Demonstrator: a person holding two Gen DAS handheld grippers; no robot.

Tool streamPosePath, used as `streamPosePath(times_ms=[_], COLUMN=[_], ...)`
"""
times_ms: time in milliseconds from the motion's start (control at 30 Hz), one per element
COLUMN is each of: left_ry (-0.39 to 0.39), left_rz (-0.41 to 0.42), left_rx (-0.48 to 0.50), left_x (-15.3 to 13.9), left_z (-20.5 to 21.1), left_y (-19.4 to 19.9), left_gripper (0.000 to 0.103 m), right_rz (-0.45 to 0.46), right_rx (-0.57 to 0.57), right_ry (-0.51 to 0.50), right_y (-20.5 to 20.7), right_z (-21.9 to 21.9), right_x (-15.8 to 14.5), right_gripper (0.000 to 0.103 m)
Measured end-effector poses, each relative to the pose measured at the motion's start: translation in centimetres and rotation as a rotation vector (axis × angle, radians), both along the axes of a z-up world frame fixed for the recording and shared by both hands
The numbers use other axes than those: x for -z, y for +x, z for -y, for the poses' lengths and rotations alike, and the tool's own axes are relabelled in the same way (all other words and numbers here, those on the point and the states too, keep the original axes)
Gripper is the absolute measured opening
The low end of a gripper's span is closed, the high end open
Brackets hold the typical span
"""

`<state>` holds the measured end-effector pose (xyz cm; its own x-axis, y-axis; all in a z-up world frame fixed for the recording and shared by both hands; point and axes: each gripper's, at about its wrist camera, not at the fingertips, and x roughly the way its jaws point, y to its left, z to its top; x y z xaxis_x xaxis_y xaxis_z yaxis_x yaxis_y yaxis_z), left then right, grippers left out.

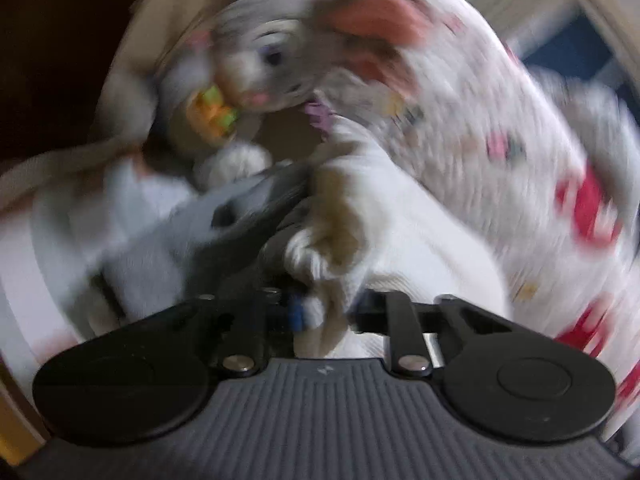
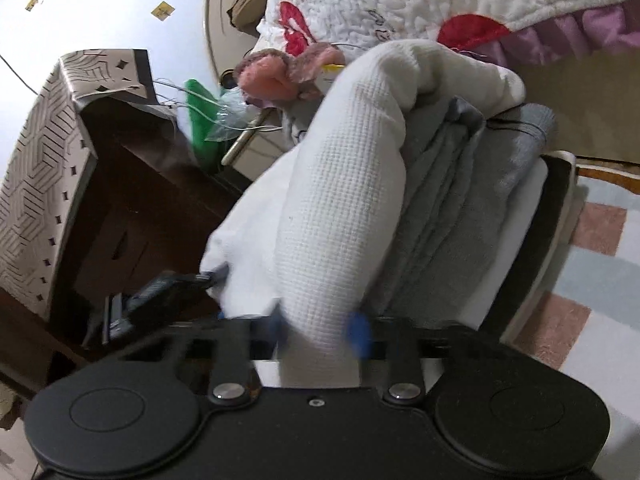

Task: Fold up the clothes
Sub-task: 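Lift the folded white shirt with both grippers and carry it toward the clothes stack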

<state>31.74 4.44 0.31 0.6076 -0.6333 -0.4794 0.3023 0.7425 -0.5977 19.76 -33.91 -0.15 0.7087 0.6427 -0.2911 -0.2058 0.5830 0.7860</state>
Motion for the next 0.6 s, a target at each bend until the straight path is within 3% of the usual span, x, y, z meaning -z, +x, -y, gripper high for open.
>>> streamPosePath(times_ms=[33, 100, 200, 267, 367, 433, 500, 600], left_ry=[0.080, 0.139, 0.162, 0.197, 0.306, 0.456, 0.556, 0.540], left_rz=[0.046, 0.065, 0.036, 0.017, 0.002, 0.051, 0.156, 0.303], left_rx=[0.017, 0.018, -0.020, -0.074, -0.187, -0.238, -0.254, -0.247], left_x=[-1.4, -3.9, -6.6, -7.5, -7.4, -7.3, -7.4, -8.9], left_z=[0.9, 1.7, 2.0, 1.8, 1.7, 2.1, 2.7, 2.9], left_y=[-0.2, -0.1, 1.1, 1.6, 1.1, 0.0, -1.6, -3.3], left_gripper=[0.017, 0.017, 0.017, 0.018, 0.031, 0.032, 0.032, 0.032], right_rz=[0.003, -0.001, -0.047, -0.094, -0.153, -0.192, -0.206, -0.145], right_rx=[-0.018, -0.027, -0.056, -0.077, -0.096, -0.094, -0.091, -0.099], right_ry=[0.029, 0.104, 0.287, 0.404, 0.482, 0.533, 0.556, 0.526], right_y=[0.0, 0.4, 1.6, 2.2, 2.1, 1.8, 1.5, 1.0], right_z=[0.2, 0.6, 1.0, 0.5, -1.4, -2.5, -3.0, -3.1], right_x=[-0.7, -2.6, -4.3, -4.2, -2.0, 0.5, 2.3, 1.7], right_gripper=[0.023, 0.023, 0.023, 0.023, 0.023, 0.023, 0.022, 0.021])
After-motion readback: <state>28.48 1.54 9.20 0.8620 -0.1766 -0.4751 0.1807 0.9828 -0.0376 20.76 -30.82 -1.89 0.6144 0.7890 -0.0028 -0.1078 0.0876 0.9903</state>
